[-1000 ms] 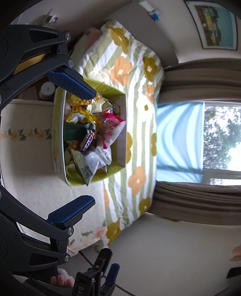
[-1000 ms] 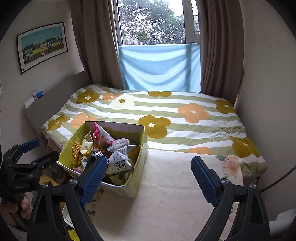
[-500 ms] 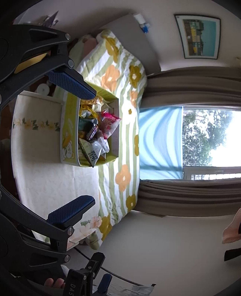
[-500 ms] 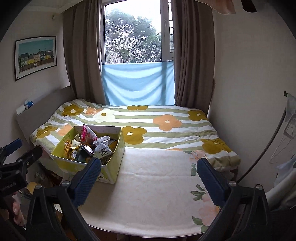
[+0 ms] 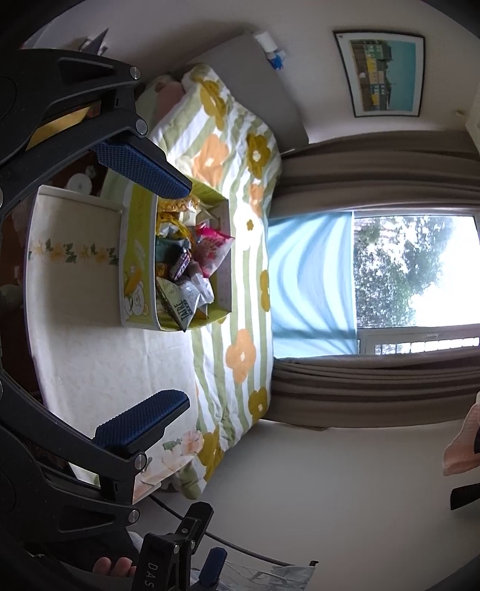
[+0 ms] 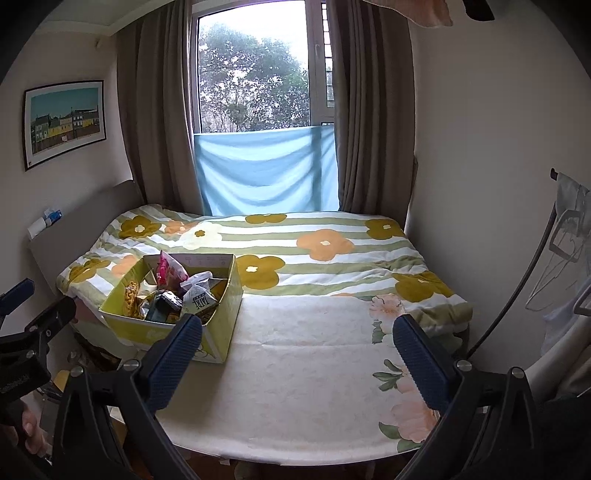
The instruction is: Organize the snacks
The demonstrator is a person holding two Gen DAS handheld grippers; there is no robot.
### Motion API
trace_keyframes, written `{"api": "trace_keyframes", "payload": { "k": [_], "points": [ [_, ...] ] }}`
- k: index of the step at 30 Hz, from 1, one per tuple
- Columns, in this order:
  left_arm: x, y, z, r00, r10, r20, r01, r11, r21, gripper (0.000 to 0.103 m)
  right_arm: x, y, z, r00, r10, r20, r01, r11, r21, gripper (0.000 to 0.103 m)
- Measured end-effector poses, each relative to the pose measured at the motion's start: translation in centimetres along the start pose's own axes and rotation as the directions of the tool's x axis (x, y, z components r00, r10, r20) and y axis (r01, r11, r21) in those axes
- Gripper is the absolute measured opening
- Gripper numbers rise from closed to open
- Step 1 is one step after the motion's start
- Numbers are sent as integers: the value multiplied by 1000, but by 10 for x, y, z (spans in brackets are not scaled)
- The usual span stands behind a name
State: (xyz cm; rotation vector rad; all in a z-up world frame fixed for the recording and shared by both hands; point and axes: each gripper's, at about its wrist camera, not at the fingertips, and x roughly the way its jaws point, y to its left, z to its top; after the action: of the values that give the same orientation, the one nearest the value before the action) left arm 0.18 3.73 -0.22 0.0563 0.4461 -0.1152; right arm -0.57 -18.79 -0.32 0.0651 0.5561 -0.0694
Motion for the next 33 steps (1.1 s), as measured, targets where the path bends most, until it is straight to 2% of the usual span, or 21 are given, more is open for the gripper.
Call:
{"api": "trace_keyframes", "payload": {
  "k": [13, 33],
  "points": [
    [1, -2, 2, 1000, 5, 9, -5, 1000, 10, 103, 2, -2, -1, 1000, -13, 7, 13, 1000, 2, 103],
    [13, -5, 6, 1000, 0, -30, 0, 1000, 9, 103, 2, -6, -2, 1000, -25, 4, 25, 1000, 11, 103]
  ]
}}
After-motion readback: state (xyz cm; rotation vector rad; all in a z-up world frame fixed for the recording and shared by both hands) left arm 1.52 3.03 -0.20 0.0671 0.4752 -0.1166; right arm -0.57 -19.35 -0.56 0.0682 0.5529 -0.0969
